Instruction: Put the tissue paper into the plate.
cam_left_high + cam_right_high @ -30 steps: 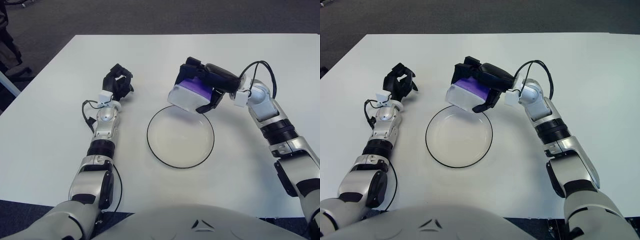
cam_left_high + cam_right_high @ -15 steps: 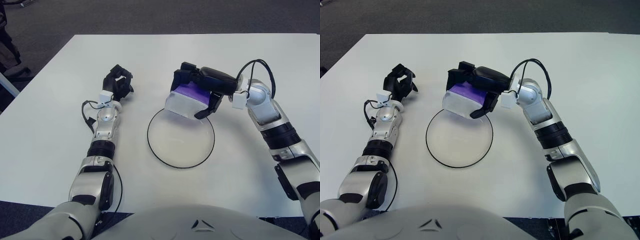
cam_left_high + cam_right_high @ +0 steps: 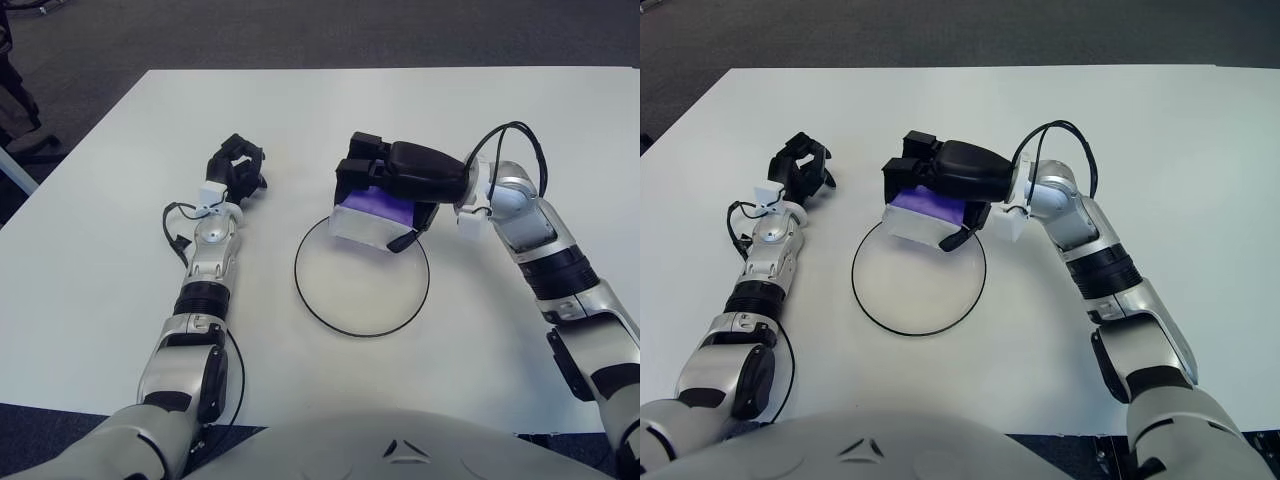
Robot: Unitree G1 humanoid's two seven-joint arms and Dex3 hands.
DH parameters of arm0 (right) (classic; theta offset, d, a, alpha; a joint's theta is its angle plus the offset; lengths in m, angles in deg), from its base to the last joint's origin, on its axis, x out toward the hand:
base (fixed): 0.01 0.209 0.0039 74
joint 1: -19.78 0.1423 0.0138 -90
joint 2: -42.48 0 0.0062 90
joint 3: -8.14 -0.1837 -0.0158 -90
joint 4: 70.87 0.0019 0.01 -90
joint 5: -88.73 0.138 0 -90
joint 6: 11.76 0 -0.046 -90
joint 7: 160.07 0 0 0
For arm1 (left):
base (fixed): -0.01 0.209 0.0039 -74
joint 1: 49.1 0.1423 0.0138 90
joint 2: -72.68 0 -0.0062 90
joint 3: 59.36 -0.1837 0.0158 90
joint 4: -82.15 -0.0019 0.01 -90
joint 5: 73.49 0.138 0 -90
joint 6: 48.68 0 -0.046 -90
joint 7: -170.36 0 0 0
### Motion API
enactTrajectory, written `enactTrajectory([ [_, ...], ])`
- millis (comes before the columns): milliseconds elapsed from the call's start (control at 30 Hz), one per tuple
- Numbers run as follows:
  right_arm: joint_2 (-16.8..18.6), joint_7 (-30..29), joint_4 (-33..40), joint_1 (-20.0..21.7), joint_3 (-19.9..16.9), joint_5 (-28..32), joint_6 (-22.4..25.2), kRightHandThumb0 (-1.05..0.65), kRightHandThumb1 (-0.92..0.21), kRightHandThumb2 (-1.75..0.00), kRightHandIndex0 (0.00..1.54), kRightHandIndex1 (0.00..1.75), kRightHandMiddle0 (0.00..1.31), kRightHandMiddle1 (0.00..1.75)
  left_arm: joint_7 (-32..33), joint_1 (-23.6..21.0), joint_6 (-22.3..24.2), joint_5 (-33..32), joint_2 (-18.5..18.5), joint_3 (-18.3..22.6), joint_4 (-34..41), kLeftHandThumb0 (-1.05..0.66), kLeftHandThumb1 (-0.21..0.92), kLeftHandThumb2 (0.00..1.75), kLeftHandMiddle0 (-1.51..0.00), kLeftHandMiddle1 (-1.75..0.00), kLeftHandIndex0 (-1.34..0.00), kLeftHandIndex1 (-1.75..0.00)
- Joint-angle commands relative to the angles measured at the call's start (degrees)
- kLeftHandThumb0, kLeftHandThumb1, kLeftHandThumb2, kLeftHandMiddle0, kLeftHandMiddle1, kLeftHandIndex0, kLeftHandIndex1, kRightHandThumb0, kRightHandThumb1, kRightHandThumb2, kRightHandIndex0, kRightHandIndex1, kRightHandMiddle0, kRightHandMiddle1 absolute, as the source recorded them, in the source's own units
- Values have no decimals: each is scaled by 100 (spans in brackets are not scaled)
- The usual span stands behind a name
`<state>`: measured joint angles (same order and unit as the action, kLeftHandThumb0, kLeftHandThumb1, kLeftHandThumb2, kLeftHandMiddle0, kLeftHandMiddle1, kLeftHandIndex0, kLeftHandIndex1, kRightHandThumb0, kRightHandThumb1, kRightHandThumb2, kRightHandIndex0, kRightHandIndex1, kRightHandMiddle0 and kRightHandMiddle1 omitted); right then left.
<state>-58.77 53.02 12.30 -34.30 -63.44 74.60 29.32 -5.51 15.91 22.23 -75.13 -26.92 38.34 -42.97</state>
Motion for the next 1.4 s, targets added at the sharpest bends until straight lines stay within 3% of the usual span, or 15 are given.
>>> enactTrajectory([
  [0, 14, -153, -125, 220, -54, -158, -320, -1, -52, -96, 58, 140, 36, 175, 54, 699, 50, 40, -247, -62, -359, -37, 92, 41, -97, -175, -68, -175],
  [167, -16, -171, -245, 343, 17, -322, -711, -1, -61, -82, 54, 135, 37, 173, 61, 684, -7, 50, -252, -62, -401, -37, 92, 41, -97, -175, -68, -175],
  [233, -23, -187, -323, 389, 40, -357, -866, -1, -67, -69, 54, 129, 38, 168, 67, 675, -61, 57, -256, -61, -437, -37, 92, 40, -97, -175, -69, -175],
  [267, -22, -192, -355, 403, 45, -363, -918, -1, -76, -53, 54, 124, 40, 163, 70, 672, -81, 59, -257, -60, -449, -36, 92, 40, -98, -175, -69, -175],
  [433, -21, -205, -488, 446, 52, -355, -1085, -1, -88, -29, 53, 120, 43, 154, 73, 659, -147, 63, -263, -57, -506, -36, 92, 40, -98, -175, -69, -175],
  [567, -47, -276, -551, 490, -1, -513, -1267, -1, -91, -27, 46, 126, 44, 151, 63, 636, -208, 64, -254, -50, -575, -36, 92, 40, -98, -175, -69, -175],
  [633, -56, -329, -567, 512, -37, -637, -1348, -21, -92, -28, 42, 94, 43, 150, 57, 622, -225, 65, -245, -47, -606, -36, 92, 40, -99, -175, -69, -175],
  [667, -74, -357, -546, 524, -62, -742, -1368, -24, -92, -29, 42, 89, 43, 150, 52, 610, -226, 71, -233, -49, -626, -36, 92, 40, -99, -175, -69, -175],
  [733, -129, -406, -433, 557, -133, -1015, -1379, -32, -92, -20, 39, 47, 33, 93, 33, 589, -229, 87, -204, -58, -664, -36, 92, 40, -99, -175, -69, -175],
  [800, -191, -407, -296, 584, -174, -1210, -1327, -35, -92, -17, 34, 24, 30, 57, 15, 569, -234, 102, -181, -69, -698, -36, 92, 40, -99, -175, -69, -175],
  [867, -232, -410, -212, 598, -193, -1321, -1277, -37, -92, -15, 27, 10, 27, 32, 9, 548, -238, 112, -171, -79, -728, -36, 92, 40, -99, -175, -69, -175],
  [1000, -314, -463, 9, 655, -262, -1605, -1238, -35, -92, -14, 15, 3, 20, 16, -22, 499, -282, 101, -156, -83, -802, -36, 92, 40, -100, -175, -69, -175],
  [1167, -339, -857, 53, 715, -418, -1987, -1535, -32, -92, -15, 11, 0, 18, 10, -19, 455, -316, 82, -162, -77, -843, -37, 92, 40, -100, -175, -69, -175],
  [1333, -342, -1269, 60, 697, -548, -2252, -1783, -30, -92, -17, 10, 0, 19, 8, 55, 376, -307, 4, -228, 4, -953, -29, 92, 32, -96, -175, -80, -142],
  [1367, -360, -1317, 100, 668, -568, -2265, -1803, -30, -92, -17, 10, 0, 19, 8, -278, 370, -737, -116, -191, 44, -1170, -29, 92, 32, -95, -175, -81, -140],
])
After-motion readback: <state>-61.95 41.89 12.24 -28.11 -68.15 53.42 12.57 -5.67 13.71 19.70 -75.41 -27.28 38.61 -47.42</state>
